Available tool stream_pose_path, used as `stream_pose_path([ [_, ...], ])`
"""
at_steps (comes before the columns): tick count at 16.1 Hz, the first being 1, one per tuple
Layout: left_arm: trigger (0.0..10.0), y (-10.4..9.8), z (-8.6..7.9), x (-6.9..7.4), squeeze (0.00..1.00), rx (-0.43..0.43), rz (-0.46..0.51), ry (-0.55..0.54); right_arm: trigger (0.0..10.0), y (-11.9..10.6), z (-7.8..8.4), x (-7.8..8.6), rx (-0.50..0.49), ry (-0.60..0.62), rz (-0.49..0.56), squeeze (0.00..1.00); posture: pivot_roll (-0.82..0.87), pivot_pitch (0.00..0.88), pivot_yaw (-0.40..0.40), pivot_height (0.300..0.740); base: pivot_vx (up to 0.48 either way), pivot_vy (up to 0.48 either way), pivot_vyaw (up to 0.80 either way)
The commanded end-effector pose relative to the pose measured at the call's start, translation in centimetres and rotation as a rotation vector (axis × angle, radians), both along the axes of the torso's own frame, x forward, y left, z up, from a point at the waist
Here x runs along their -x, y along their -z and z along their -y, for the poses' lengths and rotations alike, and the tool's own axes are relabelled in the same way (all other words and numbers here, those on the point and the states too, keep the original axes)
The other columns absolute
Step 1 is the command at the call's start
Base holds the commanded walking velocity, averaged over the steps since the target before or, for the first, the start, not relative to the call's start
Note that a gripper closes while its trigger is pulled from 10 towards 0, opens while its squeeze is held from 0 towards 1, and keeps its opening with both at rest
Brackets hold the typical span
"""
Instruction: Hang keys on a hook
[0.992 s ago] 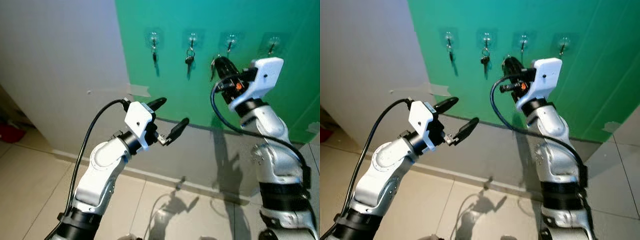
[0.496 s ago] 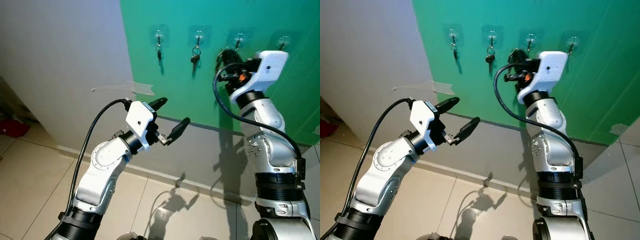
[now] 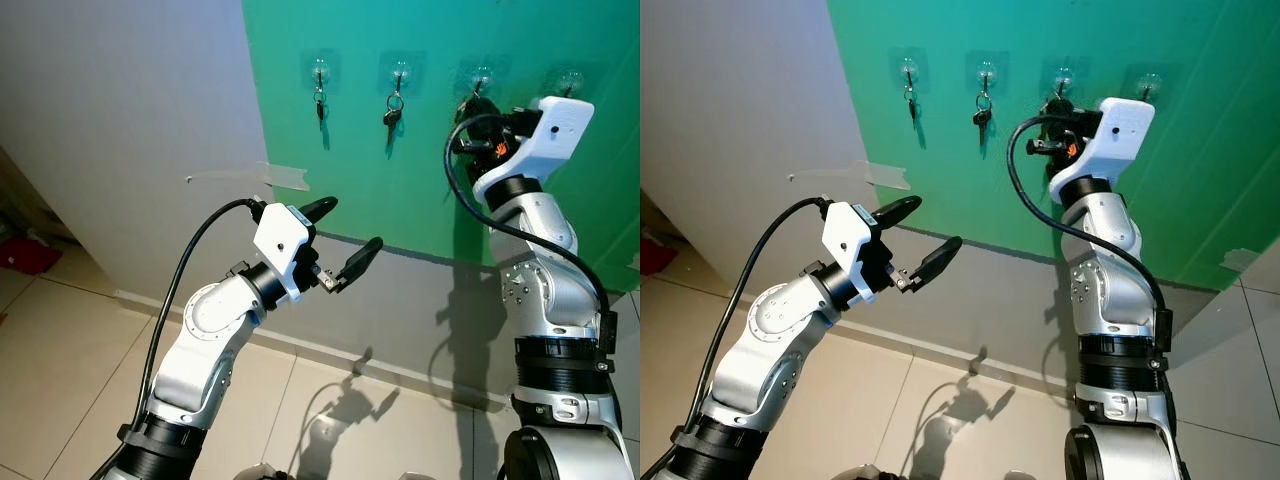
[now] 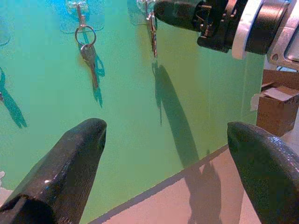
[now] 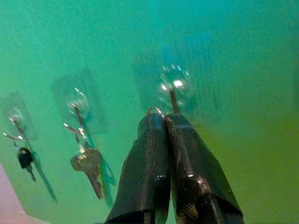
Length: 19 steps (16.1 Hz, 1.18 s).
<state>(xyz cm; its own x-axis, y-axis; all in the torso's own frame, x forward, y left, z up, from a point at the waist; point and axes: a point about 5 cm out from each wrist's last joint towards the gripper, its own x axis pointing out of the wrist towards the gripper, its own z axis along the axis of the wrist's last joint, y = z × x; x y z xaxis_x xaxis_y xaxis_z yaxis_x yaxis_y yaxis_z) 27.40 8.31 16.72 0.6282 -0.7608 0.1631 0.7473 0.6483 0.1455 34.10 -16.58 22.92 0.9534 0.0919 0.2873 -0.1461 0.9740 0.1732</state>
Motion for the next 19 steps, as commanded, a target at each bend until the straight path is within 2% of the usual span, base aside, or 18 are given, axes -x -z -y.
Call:
stream_pose_path([
  [1,10.0,-0.1,0.0,0.0,0.0,-0.012,0.005,0.006,10.0,0.3,0.1,-0.3,-0.016,0.013,-0.035,0.0,-0.11,0.017,0.062,0.74,0.0,0.0,0.0],
  [6,10.0,-0.4,0.0,-0.3,0.0,-0.007,0.009,0.001,10.0,0.6,0.9,-0.4,-0.092,0.076,-0.066,0.0,-0.11,0.034,0.07,0.74,0.0,0.0,0.0],
  [11,10.0,-0.4,0.1,-0.2,0.0,-0.007,0.006,0.001,10.0,0.2,0.4,-0.1,-0.116,-0.012,-0.029,0.0,-0.11,0.051,0.073,0.74,0.0,0.0,0.0],
  [19,10.0,-0.1,0.3,-0.1,0.0,-0.008,-0.001,0.006,10.0,-0.5,0.5,0.3,-0.109,-0.121,0.034,0.0,-0.11,0.02,0.075,0.74,0.0,0.0,0.0],
])
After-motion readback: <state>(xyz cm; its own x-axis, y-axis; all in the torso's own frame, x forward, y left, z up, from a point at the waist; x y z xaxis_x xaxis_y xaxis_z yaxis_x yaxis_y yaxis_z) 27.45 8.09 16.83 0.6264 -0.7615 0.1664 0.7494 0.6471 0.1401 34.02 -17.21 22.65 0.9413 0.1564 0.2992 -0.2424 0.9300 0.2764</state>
